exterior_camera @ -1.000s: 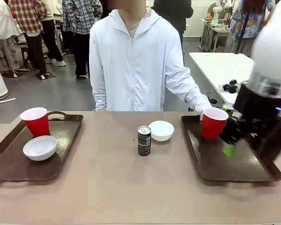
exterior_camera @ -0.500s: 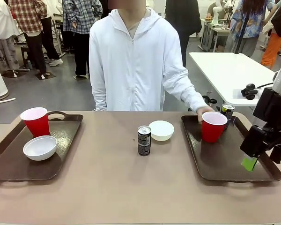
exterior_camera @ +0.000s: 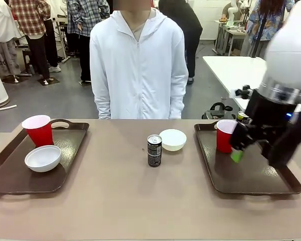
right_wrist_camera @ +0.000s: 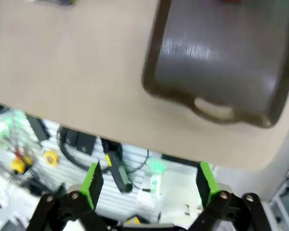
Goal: Prepare tableware on both trays.
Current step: Pick up a Picnic Bowl from the table and place it on a Handle tray.
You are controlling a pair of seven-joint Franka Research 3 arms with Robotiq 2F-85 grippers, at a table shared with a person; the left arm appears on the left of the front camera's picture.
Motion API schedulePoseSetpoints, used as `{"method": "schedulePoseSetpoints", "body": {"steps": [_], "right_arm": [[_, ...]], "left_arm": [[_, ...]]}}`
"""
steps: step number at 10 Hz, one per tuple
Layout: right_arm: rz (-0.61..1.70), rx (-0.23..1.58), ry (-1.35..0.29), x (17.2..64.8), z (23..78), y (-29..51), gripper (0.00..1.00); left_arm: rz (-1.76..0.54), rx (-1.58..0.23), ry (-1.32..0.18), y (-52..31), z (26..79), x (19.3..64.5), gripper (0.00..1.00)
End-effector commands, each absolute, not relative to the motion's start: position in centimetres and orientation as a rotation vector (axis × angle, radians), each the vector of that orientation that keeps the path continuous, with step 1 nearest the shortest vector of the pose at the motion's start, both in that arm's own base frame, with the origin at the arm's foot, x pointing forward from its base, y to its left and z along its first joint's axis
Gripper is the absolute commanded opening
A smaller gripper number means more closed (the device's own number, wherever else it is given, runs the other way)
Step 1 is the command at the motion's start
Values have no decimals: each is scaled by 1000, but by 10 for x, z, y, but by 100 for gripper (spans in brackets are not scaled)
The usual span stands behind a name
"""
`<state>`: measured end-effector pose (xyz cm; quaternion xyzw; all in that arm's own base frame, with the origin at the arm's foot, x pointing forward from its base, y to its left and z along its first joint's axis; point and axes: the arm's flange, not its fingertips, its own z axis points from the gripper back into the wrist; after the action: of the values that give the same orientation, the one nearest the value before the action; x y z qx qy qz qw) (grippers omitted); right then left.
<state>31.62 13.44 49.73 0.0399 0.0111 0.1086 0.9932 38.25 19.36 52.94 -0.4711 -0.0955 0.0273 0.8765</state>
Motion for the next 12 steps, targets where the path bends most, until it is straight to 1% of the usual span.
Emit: {"method": "schedulePoseSetpoints", "body": {"steps": [1, 3, 4, 5, 10, 11, 12], "right_arm": [[114, 54, 31, 377, 513, 170, 100], [81, 80, 50, 411, 519, 186, 100], [108, 120, 58, 414, 522, 187, 100], [113, 94, 28, 397, 510, 180, 100], [113, 94, 28, 397, 510, 180, 100], [113, 99, 31, 401, 513, 182, 100], [116, 85, 37, 412, 494, 183, 100]], "left_arm": [[56, -996, -205, 194, 532, 381, 100], [56, -996, -205, 194, 532, 381, 100], [56, -996, -205, 194, 532, 381, 100], [56, -996, -205, 194, 532, 381, 100], [56, -996, -205, 194, 532, 381, 100], [56, -996, -205, 194, 532, 381, 100], [56, -996, -205, 194, 532, 381, 100]]}}
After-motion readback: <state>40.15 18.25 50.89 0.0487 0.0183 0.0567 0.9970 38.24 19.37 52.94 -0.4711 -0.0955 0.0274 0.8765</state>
